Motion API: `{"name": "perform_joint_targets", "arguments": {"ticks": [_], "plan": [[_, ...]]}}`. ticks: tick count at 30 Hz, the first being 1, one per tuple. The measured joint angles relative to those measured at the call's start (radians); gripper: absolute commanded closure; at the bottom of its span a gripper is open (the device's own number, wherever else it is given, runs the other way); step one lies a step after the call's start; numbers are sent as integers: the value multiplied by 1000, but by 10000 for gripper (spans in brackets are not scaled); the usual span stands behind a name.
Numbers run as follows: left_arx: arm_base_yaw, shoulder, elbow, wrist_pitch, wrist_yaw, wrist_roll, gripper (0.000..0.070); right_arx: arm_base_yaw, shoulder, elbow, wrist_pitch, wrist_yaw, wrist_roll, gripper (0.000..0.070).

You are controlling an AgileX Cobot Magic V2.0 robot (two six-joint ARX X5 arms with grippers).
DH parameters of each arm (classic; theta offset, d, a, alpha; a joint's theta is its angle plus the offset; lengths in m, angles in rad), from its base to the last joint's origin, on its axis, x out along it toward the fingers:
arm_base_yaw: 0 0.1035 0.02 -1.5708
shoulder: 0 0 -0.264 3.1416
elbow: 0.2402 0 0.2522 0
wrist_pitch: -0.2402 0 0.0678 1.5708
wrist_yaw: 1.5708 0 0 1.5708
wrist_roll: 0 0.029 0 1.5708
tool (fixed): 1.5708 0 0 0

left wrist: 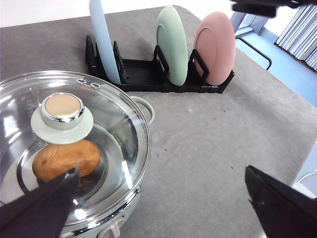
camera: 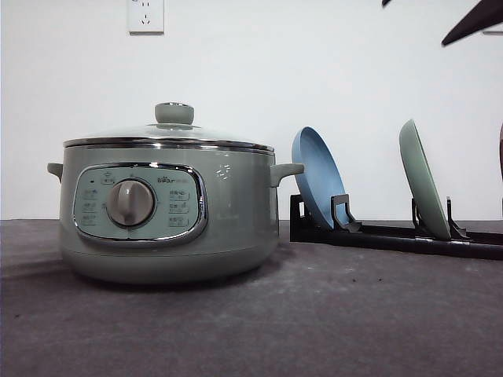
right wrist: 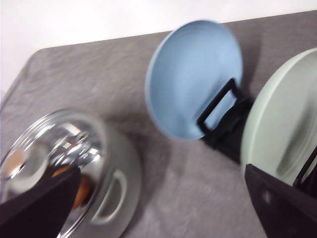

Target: Transfer potato from steamer to green plate

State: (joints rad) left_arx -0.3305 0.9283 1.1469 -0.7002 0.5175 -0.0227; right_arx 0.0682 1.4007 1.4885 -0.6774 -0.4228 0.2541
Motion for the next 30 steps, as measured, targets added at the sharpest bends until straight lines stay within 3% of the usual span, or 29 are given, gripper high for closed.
{"name": "perform_joint_targets", "arguments": {"ticks": [8, 18, 23, 30], "plan": [[0, 0, 0, 0, 0, 0, 0, -39, 252, 158, -2, 1, 15, 63], [0, 0, 0, -15, 1, 0, 0, -70, 391, 171, 39, 5, 16, 94], [0, 0, 0, -29, 1, 0, 0, -78, 404, 171, 59, 5, 16, 259], [0, 0, 0, -35, 1, 0, 0, -79, 421, 172, 100, 5, 16, 374]]}}
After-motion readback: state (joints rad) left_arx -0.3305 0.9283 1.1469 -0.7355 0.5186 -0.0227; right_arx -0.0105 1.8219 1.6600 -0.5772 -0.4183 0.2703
